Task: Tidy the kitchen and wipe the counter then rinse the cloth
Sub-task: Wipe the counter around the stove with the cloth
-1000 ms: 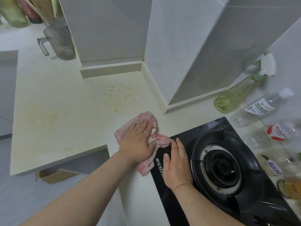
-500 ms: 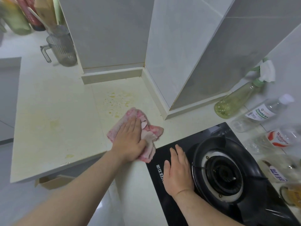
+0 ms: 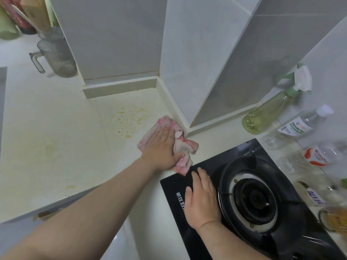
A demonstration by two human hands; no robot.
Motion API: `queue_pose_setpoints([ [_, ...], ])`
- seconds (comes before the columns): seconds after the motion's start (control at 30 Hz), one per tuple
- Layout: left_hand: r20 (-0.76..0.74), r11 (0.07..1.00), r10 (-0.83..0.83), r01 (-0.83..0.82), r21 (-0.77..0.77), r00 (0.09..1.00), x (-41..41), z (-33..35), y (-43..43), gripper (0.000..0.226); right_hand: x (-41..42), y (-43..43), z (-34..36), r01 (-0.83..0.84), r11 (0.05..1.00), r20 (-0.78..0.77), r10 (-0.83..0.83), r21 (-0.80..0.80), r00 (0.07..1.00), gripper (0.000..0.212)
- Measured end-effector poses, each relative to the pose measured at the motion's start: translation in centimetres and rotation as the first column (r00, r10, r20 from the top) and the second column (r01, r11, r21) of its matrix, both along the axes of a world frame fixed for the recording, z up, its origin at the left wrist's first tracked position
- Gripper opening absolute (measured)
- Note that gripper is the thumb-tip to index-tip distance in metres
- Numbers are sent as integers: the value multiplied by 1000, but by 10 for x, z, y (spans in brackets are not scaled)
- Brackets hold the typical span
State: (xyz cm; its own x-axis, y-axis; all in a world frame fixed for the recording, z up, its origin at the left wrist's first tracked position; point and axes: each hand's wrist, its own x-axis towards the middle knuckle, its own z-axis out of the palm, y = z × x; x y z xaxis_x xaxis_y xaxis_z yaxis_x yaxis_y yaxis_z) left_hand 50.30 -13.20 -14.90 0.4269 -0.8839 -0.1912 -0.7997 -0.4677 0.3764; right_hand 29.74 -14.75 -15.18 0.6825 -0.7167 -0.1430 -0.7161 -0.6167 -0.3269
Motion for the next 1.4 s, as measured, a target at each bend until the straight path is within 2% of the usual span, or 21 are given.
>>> queue_pose_setpoints([
  [0.13, -4, 995, 100, -100, 16, 995, 5, 0, -29, 91, 0, 0, 3, -2, 1000, 6, 2, 16, 1000, 80],
  [0.3, 15, 995, 90, -90, 38, 996, 7, 3, -33, 90, 1, 0, 1, 3, 1000, 18, -4, 3, 1000, 74],
  [0.6, 47, 999, 46, -47, 21, 998, 10, 0, 32, 88, 0, -1, 2, -1, 1000, -8, 2, 26, 1000, 78],
  [0.67, 62, 998, 50, -52, 24, 997, 9, -4, 54, 93, 1, -1, 3, -1, 999, -20, 2, 36, 1000, 74],
  [0.77, 91, 998, 59, -62, 29, 994, 5, -5, 87, 97, 2, -1, 6, -5, 999, -30, 6, 39, 1000, 54],
  [0.83, 96, 997, 66, -68, 20, 993, 3, -1, 109, 98, 2, 0, 8, 3, 999, -16, -2, 33, 1000, 52],
  [1.07, 44, 985, 167, -169, 36, 985, -19, 13, 121, 99, 2, 2, 6, 9, 1000, -2, -9, 12, 1000, 52],
  [1.23, 86, 950, 309, -311, 10, 947, -38, 4, 96, 93, 1, 2, 5, 8, 1000, 15, -8, 1, 1000, 51],
  [1.4, 107, 944, 331, -327, -48, 938, -39, -1, 97, 83, -1, 6, 7, 10, 999, 34, -11, 37, 999, 53],
])
